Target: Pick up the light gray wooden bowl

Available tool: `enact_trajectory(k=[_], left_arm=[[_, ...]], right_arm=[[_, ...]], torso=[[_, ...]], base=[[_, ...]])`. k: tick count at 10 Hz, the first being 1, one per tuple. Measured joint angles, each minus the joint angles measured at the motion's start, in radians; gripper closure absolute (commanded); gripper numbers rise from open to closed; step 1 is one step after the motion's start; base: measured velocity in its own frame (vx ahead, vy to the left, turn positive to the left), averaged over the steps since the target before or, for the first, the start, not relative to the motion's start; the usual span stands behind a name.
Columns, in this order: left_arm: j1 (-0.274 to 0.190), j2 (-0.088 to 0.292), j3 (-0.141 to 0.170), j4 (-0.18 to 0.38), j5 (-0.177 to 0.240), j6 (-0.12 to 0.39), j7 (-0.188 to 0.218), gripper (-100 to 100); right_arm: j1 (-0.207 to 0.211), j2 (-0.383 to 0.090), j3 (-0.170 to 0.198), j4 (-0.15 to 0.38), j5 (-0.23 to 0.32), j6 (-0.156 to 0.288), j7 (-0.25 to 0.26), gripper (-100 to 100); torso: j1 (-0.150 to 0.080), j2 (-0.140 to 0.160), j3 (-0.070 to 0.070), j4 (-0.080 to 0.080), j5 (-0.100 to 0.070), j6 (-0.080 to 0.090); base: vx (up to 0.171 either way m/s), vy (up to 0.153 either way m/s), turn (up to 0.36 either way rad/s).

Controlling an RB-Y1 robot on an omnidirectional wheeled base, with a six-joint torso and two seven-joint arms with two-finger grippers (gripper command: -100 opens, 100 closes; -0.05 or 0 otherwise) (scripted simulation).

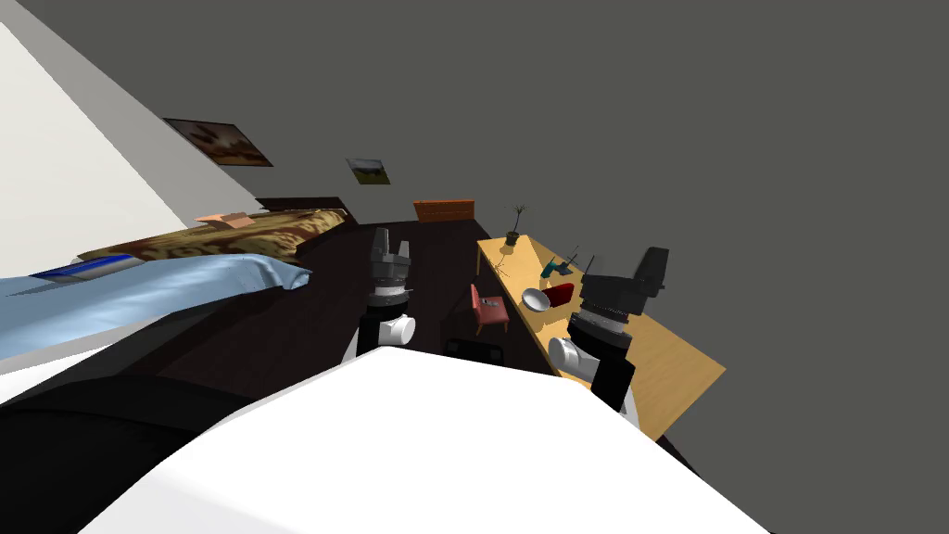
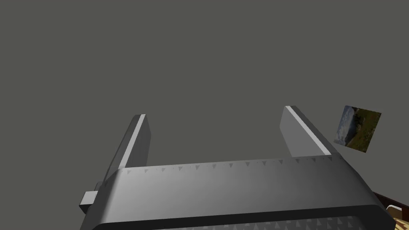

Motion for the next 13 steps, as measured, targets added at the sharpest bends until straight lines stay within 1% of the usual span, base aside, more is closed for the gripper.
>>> enact_trajectory(k=[1, 3, 5, 6, 7, 8, 9, 10, 11, 12, 13], left_arm=[[0.000, 0.000, 0.000, 0.000, 0.000, 0.000, 0.000, 0], [0.000, 0.000, 0.000, 0.000, 0.000, 0.000, 0.000, 0], [0.000, 0.000, 0.000, 0.000, 0.000, 0.000, 0.000, 0], [0.000, 0.000, 0.000, 0.000, 0.000, 0.000, 0.000, 0], [0.000, 0.000, 0.000, 0.000, 0.000, 0.000, 0.000, 0], [0.000, 0.000, 0.000, 0.000, 0.000, 0.000, 0.000, 0], [0.000, 0.000, 0.000, 0.000, 0.000, 0.000, 0.000, 0], [0.000, 0.000, 0.000, 0.000, 0.000, 0.000, 0.000, 0], [0.000, 0.000, 0.000, 0.000, 0.000, 0.000, 0.000, 0], [0.000, 0.000, 0.000, 0.000, 0.000, 0.000, 0.000, 0], [0.000, 0.000, 0.000, 0.000, 0.000, 0.000, 0.000, 0]], right_arm=[[-0.002, -0.023, 0.002, 0.009, 0.004, -0.001, 0.003, -100], [-0.006, -0.084, 0.007, 0.023, 0.015, 0.009, 0.011, -100], [-0.004, -0.129, 0.012, 0.034, 0.023, 0.014, 0.016, -100], [-0.005, -0.157, 0.022, 0.048, 0.034, 0.016, 0.024, -100], [-0.005, -0.174, 0.026, 0.058, 0.039, 0.015, 0.029, -100], [-0.011, -0.205, 0.025, 0.077, 0.044, 0.016, 0.032, -100], [-0.012, -0.233, 0.037, 0.094, 0.058, 0.021, 0.042, -100], [-0.009, -0.250, 0.042, 0.101, 0.064, 0.023, 0.047, -100], [-0.010, -0.281, 0.043, 0.121, 0.070, 0.024, 0.051, -100], [-0.005, -0.315, 0.049, 0.133, 0.081, 0.033, 0.057, -100], [-0.005, -0.334, 0.053, 0.151, 0.088, 0.033, 0.062, -100]], torso=[[0.001, 0.000, 0.000, 0.000, 0.000, 0.000], [0.003, 0.002, 0.001, 0.000, 0.001, 0.000], [0.004, 0.003, 0.002, 0.001, 0.001, 0.000], [0.006, 0.004, 0.002, 0.001, 0.001, 0.000], [0.005, 0.003, 0.002, 0.001, 0.001, 0.000], [0.005, 0.002, 0.001, 0.000, 0.001, 0.000], [0.008, 0.003, 0.002, 0.001, 0.002, 0.000], [0.007, 0.003, 0.002, 0.001, 0.002, 0.000], [0.006, 0.003, 0.002, 0.001, 0.001, 0.000], [0.007, 0.004, 0.002, 0.001, 0.002, 0.000], [0.006, 0.003, 0.002, 0.001, 0.002, 0.000]], base=[[-0.028, 0.031, 0.062], [-0.039, 0.049, 0.044], [-0.053, 0.078, 0.082], [-0.036, 0.067, 0.034], [-0.024, 0.078, 0.080], [-0.060, 0.135, 0.130], [-0.046, 0.105, 0.047], [-0.043, 0.096, 0.105], [-0.063, 0.113, 0.176], [-0.036, 0.099, 0.047], [-0.008, 0.121, 0.095]])
